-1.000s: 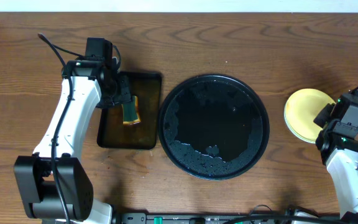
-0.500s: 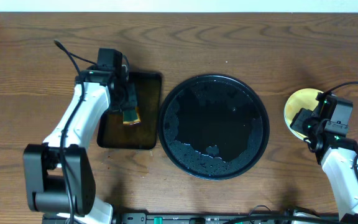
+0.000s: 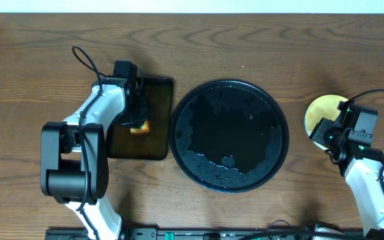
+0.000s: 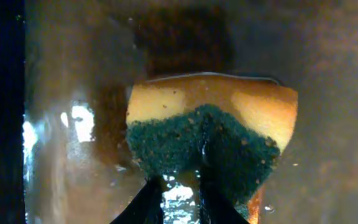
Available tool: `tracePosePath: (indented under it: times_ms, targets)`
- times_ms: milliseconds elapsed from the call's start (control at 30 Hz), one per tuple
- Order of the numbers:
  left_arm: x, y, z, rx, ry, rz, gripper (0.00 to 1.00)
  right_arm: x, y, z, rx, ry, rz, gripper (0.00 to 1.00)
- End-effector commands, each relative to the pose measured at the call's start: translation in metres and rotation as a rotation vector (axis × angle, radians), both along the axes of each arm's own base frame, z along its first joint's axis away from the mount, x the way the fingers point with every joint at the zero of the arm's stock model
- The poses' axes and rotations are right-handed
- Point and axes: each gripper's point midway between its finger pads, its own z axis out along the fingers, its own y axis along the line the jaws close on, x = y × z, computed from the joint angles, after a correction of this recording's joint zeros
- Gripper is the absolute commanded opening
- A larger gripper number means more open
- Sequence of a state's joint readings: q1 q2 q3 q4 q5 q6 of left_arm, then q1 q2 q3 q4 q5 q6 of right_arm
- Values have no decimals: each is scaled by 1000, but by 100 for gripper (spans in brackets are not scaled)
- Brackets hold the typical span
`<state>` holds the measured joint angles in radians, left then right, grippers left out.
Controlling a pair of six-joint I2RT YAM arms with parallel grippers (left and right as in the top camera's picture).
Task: Clean dirty plates on tray and stack at the side
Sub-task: 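Place the yellow plate on the pale green stack with the right gripper, then release the sponge into the left tray with the left gripper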
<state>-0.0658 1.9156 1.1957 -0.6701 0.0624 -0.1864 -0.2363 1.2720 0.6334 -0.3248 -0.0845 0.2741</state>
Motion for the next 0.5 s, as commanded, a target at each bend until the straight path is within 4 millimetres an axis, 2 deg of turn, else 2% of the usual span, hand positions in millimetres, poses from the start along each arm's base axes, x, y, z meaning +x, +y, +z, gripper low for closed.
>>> tracePosePath:
  times_ms: [0, 33, 167, 233, 333, 433, 467]
  targets:
    - [-13, 9, -26, 23, 79, 28, 20, 3, 4, 4, 1, -11, 22, 4]
    - [-11, 8, -22, 15, 70, 28, 21, 4, 4, 5, 0, -13, 23, 5]
    - [6, -1, 18, -38, -27, 15, 32, 7, 3, 19, -28, -56, 45, 15]
    - [14, -2, 44, -45, -103, 13, 42, 10, 3, 31, -53, -92, 66, 18]
    - [18, -3, 82, -52, -205, 11, 62, 14, 6, 51, -86, -149, 102, 28]
    - [13, -2, 109, -54, -258, 10, 70, 18, 26, 66, -104, -199, 233, 36]
    - [5, -2, 117, -54, -259, 11, 72, 19, 37, 69, -106, -206, 294, 45]
